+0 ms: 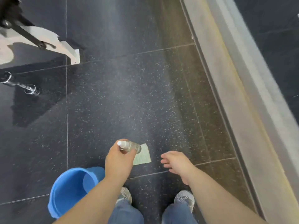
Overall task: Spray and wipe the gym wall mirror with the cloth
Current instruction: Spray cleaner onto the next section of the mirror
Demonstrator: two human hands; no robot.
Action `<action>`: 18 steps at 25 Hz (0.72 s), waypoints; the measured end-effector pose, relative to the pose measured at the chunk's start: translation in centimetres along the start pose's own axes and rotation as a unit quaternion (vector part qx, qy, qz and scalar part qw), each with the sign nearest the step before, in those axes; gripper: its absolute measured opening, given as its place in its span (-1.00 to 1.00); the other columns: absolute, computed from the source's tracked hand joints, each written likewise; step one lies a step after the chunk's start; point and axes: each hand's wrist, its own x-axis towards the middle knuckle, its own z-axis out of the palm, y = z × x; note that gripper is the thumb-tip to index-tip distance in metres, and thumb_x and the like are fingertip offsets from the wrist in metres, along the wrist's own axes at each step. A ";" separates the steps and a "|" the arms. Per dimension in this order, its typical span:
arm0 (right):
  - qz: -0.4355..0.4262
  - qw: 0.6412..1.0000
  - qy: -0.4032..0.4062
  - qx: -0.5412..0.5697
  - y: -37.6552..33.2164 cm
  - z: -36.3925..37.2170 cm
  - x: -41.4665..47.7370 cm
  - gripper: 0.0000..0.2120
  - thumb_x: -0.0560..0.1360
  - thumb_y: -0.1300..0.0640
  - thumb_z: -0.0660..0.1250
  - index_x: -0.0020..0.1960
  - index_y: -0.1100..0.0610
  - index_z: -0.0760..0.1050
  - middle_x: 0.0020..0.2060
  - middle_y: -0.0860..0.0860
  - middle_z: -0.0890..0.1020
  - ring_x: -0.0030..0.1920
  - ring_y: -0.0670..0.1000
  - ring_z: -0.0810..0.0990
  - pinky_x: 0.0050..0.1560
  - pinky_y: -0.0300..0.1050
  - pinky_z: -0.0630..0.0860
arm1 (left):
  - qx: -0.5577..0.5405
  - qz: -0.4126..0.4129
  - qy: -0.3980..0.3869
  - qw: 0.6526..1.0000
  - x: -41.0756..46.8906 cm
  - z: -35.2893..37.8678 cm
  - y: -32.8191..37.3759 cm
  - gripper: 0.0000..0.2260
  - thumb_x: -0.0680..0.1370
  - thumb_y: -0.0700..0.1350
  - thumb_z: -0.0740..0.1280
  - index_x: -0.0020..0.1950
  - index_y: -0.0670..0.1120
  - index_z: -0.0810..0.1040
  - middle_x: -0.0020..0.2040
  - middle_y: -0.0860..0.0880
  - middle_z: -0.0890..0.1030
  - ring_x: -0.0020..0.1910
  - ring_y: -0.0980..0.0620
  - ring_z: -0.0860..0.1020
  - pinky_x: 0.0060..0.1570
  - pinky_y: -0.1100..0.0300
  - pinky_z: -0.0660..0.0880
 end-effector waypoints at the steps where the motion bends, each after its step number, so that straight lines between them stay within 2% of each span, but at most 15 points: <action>1: 0.002 1.000 -0.005 -0.019 0.9 1.5 2.8 -0.85 0.58 0.12 0.25 0.05 0.14 0.56 0.07 0.14 0.64 0.10 0.11 0.61 0.24 0.07 0.46 | 0.006 -0.003 0.010 1.000 2.7 0.5 -2.1 -0.83 0.47 -0.08 0.43 -0.08 0.16 0.50 -0.14 0.12 0.57 -0.10 0.00 0.54 -0.08 0.12 0.41; 3: 0.004 0.999 -0.012 -0.052 3.3 4.7 9.9 -0.87 0.55 0.12 0.26 0.01 0.10 0.56 0.04 0.12 0.65 0.05 0.09 0.60 0.18 0.04 0.50 | 0.028 -0.004 0.031 0.999 8.6 2.6 -7.0 -0.85 0.48 -0.09 0.41 -0.14 0.14 0.48 -0.16 0.07 0.58 -0.14 -0.04 0.55 -0.13 0.11 0.43; 7: -0.021 0.990 0.039 -0.135 8.2 9.1 23.7 -0.77 0.50 0.11 0.29 0.15 0.06 0.48 -0.13 0.02 0.63 -0.17 0.01 0.58 -0.14 -0.13 0.47 | 0.064 -0.022 0.052 0.996 19.2 8.6 -16.3 -0.82 0.46 -0.11 0.37 -0.01 0.12 0.46 -0.05 0.00 0.59 -0.18 -0.08 0.58 -0.17 0.07 0.50; 9: -0.026 0.981 0.073 -0.176 10.3 10.8 29.4 -0.67 0.49 0.08 0.30 0.25 0.05 0.41 -0.11 0.03 0.63 -0.16 0.04 0.60 -0.22 -0.13 0.44 | 0.076 -0.022 0.057 0.995 23.4 11.5 -20.4 -0.81 0.47 -0.12 0.35 0.00 0.14 0.48 -0.02 0.02 0.58 -0.18 -0.05 0.58 -0.20 0.09 0.50; 12: -0.027 0.973 0.101 -0.205 13.9 13.1 37.0 -0.53 0.49 0.08 0.31 0.38 0.10 0.34 0.05 0.06 0.59 -0.05 0.08 0.59 -0.16 -0.11 0.46 | 0.086 -0.030 0.070 0.993 28.8 15.2 -26.1 -0.71 0.50 -0.10 0.34 0.21 0.08 0.54 0.08 0.05 0.57 -0.12 0.01 0.55 -0.18 0.14 0.44; 15: -0.027 0.963 0.165 -0.210 15.8 14.5 40.4 -0.50 0.47 0.05 0.32 0.38 0.07 0.32 0.18 0.07 0.50 0.15 0.11 0.47 0.08 0.01 0.50 | 0.082 -0.035 0.076 0.993 31.7 16.8 -29.2 -0.69 0.52 -0.08 0.35 0.26 0.07 0.53 0.11 0.04 0.58 -0.04 0.00 0.52 -0.10 0.17 0.38; 18: -0.040 0.949 0.195 -0.245 16.5 15.1 42.3 -0.66 0.49 0.07 0.28 0.26 0.01 0.39 0.05 0.03 0.58 0.17 0.07 0.37 0.13 0.05 0.46 | 0.065 -0.021 0.074 0.995 33.5 18.1 -31.0 -0.68 0.52 -0.08 0.37 0.26 0.11 0.49 0.17 0.03 0.55 0.00 0.00 0.53 -0.07 0.13 0.43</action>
